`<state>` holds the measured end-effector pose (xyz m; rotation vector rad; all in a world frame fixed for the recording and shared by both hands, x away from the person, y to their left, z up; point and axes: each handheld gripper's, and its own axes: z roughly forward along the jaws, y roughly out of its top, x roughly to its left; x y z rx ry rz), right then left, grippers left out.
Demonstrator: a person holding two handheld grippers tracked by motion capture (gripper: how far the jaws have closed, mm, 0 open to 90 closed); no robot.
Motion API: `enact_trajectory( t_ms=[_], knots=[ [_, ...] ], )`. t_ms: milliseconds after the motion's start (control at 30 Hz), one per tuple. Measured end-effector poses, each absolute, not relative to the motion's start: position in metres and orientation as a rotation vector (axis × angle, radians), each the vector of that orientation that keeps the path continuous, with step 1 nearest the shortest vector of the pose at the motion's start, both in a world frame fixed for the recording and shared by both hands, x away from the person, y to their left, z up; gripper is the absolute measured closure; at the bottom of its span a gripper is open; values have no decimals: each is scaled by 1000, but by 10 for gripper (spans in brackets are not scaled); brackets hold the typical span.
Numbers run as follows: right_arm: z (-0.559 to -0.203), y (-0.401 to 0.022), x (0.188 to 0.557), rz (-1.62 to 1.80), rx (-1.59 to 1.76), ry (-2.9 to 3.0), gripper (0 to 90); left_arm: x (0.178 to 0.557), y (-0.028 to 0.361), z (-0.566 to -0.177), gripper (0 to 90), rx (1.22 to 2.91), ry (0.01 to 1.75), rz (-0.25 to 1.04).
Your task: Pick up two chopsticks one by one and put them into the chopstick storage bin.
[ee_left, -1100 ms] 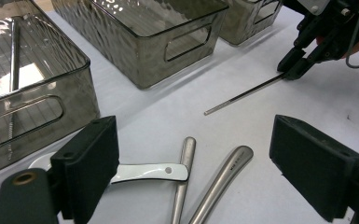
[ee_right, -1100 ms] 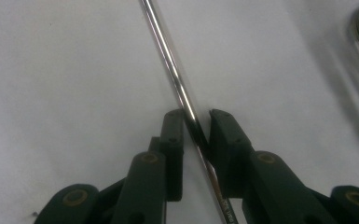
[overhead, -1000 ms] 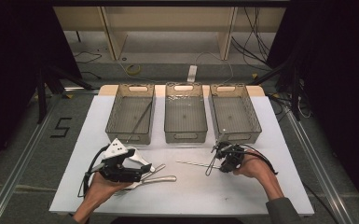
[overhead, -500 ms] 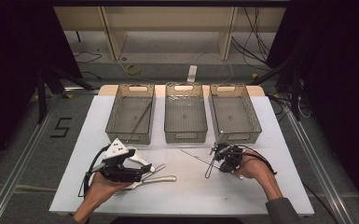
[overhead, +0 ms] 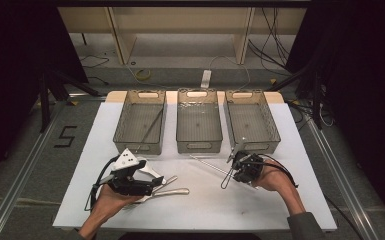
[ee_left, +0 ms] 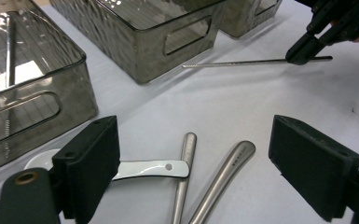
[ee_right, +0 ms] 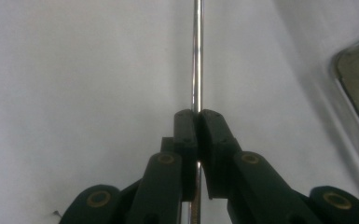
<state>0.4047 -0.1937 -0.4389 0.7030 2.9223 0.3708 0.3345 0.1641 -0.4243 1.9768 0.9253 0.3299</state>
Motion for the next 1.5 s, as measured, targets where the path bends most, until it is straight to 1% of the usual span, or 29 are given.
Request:
enact_trajectory(
  t_ms=[167, 400, 567, 767, 900, 1067, 1133, 1233, 1500],
  knots=[
    [-429, -186, 397, 407, 652, 2919, 860, 334, 155, -425, 157, 2023, 879, 332],
    [-414, -165, 379, 432, 520, 2933, 859, 336, 136, -423, 159, 2102, 763, 309],
    [-411, -150, 369, 428, 448, 2946, 859, 340, 116, -425, 164, 2188, 669, 315],
    [-409, -135, 358, 413, 340, 2965, 859, 344, 97, -431, 178, 2298, 576, 288],
    [-407, -130, 353, 426, 295, 2964, 859, 346, 86, -437, 236, 2358, 527, 286],
    [-407, -125, 348, 423, 249, 2978, 859, 348, 77, -439, 349, 2413, 482, 270],
    [-407, -124, 347, 418, 233, 2976, 859, 346, 74, -440, 381, 2434, 454, 275],
    [-406, -124, 347, 432, 227, 2973, 858, 345, 71, -441, 445, 2458, 431, 292],
    [-405, -124, 346, 428, 211, 2987, 858, 343, 64, -445, 591, 2502, 364, 265]
  ],
)
